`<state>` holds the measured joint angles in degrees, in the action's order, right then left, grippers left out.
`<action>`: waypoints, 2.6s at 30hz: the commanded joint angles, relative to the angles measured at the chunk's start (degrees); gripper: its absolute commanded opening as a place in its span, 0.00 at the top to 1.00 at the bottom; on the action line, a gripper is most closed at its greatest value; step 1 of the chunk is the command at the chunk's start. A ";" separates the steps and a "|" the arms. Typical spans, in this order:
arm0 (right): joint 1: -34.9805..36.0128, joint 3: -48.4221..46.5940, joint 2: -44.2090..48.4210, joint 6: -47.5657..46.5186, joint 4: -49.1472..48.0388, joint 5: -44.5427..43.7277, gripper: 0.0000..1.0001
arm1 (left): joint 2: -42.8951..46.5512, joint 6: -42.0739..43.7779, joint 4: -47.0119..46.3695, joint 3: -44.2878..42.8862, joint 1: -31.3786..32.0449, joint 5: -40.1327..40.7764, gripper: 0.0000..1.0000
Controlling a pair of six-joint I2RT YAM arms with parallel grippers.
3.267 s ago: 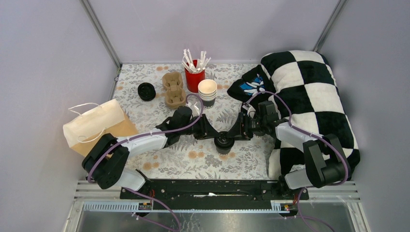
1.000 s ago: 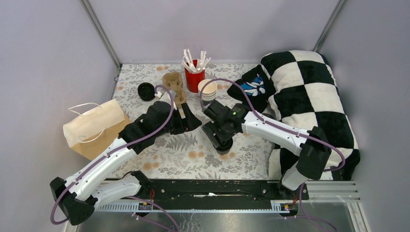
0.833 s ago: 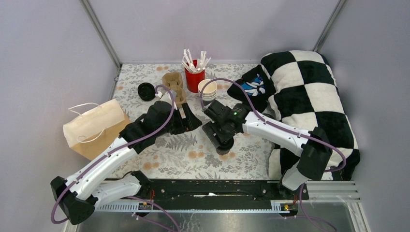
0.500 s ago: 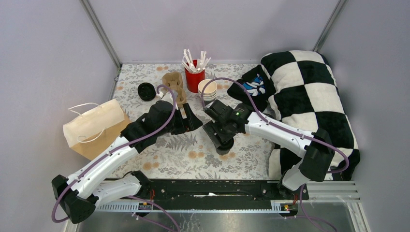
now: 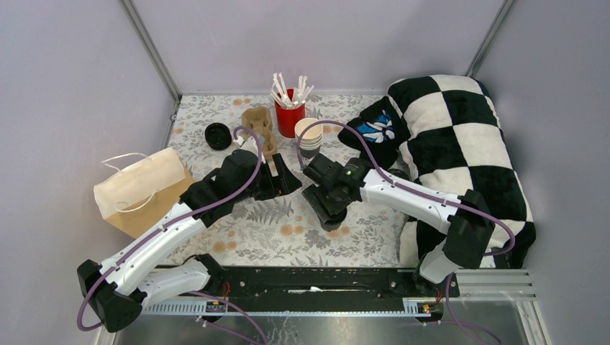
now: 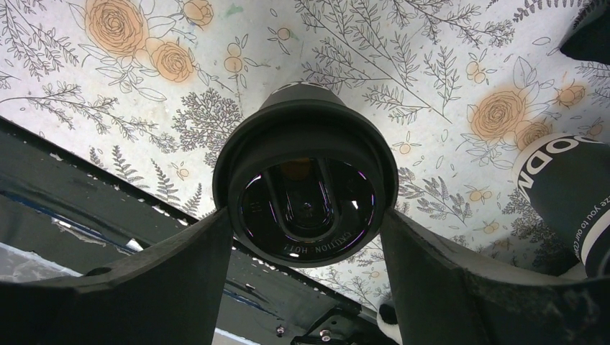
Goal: Pack the takeout coffee
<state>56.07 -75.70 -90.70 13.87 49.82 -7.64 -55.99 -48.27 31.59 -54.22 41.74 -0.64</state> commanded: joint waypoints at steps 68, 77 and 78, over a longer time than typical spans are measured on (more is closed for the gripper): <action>-20.80 -8.06 13.94 -3.52 1.00 9.01 0.00 | -57.07 24.63 13.31 -51.80 -30.65 6.10 0.63; -21.66 -8.78 12.22 -5.98 -0.15 9.16 0.00 | -65.40 25.95 10.85 -57.40 -35.41 -1.02 0.70; -21.82 -8.49 12.14 -6.10 -0.16 9.20 0.00 | -65.94 25.95 10.82 -58.05 -35.76 -1.80 0.70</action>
<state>35.11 -83.53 -78.74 9.58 51.48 1.10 -120.64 -23.49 45.45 -107.42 7.68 2.11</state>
